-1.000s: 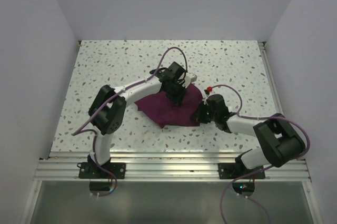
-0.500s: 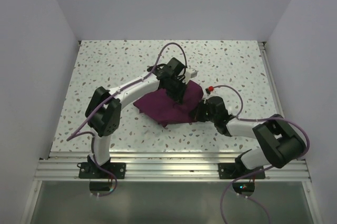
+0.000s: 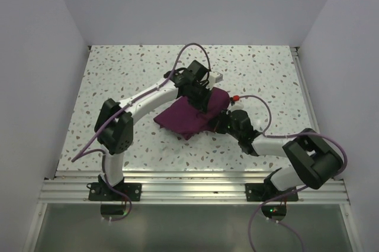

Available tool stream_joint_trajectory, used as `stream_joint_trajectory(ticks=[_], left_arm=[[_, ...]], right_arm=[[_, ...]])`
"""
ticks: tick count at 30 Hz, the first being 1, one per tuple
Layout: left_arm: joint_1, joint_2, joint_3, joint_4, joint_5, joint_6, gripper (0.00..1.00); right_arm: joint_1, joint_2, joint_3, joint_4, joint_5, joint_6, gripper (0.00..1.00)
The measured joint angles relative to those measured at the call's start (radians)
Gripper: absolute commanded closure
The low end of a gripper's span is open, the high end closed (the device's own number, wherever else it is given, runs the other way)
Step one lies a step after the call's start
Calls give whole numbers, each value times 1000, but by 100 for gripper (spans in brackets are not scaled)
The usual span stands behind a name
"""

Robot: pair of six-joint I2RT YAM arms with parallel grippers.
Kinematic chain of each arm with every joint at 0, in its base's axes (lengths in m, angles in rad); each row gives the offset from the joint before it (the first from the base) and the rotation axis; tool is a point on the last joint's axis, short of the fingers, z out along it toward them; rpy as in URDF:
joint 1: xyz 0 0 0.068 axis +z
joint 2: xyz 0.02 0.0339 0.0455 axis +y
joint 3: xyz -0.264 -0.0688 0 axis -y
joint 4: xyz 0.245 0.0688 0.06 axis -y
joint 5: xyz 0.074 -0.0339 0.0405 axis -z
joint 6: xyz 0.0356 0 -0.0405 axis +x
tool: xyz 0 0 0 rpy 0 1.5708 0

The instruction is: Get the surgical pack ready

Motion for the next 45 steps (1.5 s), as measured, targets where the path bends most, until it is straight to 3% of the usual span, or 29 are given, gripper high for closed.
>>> stream_joint_trajectory(ticks=[10, 33, 45], left_arm=[[0, -6, 47, -26, -11, -1, 100], [5, -48, 45, -33, -27, 0, 100], [13, -51, 44, -36, -32, 0, 100]], right_arm=[[18, 39, 21, 43, 56, 0, 100], [19, 39, 120, -82, 197, -140, 100], [23, 135, 126, 25, 164, -97, 100]])
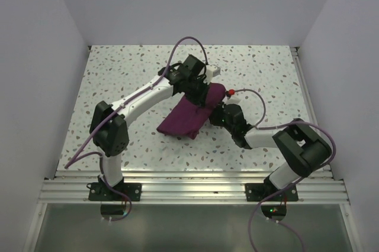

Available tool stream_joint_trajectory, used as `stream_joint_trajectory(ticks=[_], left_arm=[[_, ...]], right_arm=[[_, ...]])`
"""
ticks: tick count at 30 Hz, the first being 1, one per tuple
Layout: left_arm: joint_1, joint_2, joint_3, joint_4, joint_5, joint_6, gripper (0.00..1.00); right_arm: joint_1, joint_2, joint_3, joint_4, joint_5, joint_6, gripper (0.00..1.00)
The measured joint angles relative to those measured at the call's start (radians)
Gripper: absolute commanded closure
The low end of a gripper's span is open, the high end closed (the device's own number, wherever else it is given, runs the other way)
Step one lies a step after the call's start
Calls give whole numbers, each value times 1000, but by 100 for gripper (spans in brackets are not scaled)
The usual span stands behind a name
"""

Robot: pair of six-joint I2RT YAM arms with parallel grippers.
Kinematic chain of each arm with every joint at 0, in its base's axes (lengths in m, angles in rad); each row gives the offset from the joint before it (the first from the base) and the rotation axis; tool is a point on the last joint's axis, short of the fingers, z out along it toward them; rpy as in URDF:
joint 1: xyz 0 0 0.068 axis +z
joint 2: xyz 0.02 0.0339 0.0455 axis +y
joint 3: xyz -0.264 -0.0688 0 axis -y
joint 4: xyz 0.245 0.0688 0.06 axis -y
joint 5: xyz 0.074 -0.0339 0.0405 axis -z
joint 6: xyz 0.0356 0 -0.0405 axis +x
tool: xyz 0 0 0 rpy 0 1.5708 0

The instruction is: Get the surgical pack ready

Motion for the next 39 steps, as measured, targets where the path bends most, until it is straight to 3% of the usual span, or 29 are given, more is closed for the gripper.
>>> stream_joint_trajectory(ticks=[20, 39], left_arm=[[0, 0, -50, 50, 47, -16, 100], [-11, 1, -129, 142, 99, -37, 100]], right_arm=[[8, 55, -45, 92, -24, 79, 100], [15, 182, -114, 311, -32, 195, 100]])
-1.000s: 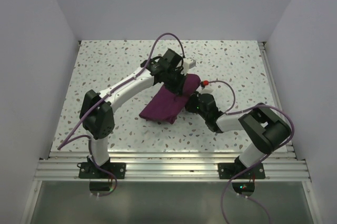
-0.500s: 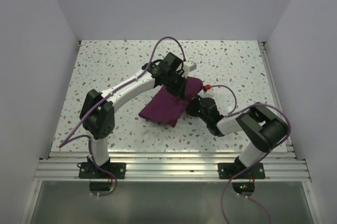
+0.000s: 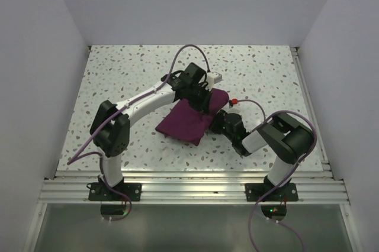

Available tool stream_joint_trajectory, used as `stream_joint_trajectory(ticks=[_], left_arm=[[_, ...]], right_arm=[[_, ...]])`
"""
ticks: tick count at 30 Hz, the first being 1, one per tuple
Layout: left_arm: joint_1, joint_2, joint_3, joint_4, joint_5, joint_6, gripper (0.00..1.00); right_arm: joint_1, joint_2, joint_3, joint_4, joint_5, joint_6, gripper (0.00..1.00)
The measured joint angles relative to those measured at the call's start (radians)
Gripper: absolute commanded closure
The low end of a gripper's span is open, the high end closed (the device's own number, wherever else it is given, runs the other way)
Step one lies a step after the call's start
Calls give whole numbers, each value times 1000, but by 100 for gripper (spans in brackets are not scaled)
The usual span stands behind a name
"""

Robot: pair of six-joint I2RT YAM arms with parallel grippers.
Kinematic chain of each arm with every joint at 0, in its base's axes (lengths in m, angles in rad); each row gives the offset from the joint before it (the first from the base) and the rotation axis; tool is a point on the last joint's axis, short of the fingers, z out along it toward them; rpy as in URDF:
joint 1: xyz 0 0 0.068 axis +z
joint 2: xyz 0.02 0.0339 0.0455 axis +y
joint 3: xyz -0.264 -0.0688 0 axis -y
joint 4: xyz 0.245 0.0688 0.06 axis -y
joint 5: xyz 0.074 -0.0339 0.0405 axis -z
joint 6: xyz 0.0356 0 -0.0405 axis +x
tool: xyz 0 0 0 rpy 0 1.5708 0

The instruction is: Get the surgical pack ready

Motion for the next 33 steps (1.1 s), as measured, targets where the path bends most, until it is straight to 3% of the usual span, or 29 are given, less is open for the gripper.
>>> stream_joint_trajectory(ticks=[14, 27, 29, 30, 33], left_arm=[[-24, 34, -108, 120, 23, -24, 100], [-80, 68, -132, 148, -45, -49, 99], [-93, 68, -132, 148, -77, -54, 92], [-101, 66, -132, 148, -94, -60, 82], [-131, 53, -143, 155, -165, -72, 66]], right_arm=[[1, -72, -64, -63, 37, 119, 100], [8, -420, 64, -781, 195, 143, 98], [7, -435, 81, -842, 221, 132, 98], [6, -440, 87, -872, 232, 126, 98], [-9, -451, 93, -940, 252, 106, 98]])
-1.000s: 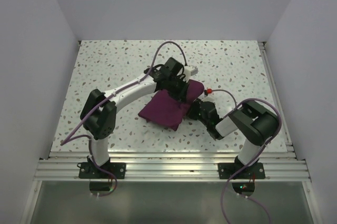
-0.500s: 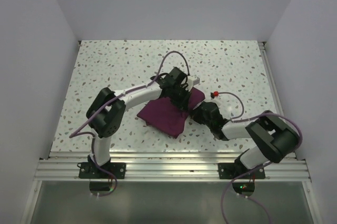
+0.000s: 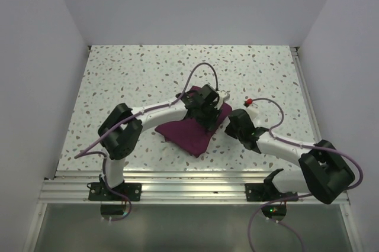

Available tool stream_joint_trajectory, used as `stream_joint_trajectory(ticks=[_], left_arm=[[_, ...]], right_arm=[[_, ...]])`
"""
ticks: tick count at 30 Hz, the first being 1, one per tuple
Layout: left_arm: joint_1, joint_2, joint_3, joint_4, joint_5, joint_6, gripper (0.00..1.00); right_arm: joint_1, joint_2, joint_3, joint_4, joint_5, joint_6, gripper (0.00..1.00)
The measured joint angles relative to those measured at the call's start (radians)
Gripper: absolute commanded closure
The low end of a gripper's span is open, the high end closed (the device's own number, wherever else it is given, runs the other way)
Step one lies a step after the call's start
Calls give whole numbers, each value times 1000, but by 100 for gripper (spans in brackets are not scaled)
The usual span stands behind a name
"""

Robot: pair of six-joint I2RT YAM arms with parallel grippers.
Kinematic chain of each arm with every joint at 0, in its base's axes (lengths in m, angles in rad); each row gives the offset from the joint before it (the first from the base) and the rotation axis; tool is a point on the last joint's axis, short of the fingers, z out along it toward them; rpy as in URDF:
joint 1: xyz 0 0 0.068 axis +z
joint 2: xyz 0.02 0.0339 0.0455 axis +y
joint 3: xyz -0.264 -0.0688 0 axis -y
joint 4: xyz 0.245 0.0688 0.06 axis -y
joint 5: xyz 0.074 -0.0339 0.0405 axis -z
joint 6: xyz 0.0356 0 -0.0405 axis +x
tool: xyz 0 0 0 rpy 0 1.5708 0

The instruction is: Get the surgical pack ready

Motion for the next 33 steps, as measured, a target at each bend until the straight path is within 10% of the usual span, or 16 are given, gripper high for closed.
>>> stream_joint_trajectory(ticks=[6, 15, 25, 33], left_arm=[[-82, -87, -71, 8, -138, -37, 50], [-83, -270, -100, 8, -241, -55, 41], [220, -232, 1, 11, -282, -28, 41], [401, -55, 81, 45, -241, -16, 64]], right_arm=[[-99, -46, 2, -71, -10, -51, 77], [-123, -65, 93, -138, -39, -133, 78], [-124, 66, 272, -274, -59, -134, 78], [-154, 91, 279, -346, -58, -127, 85]])
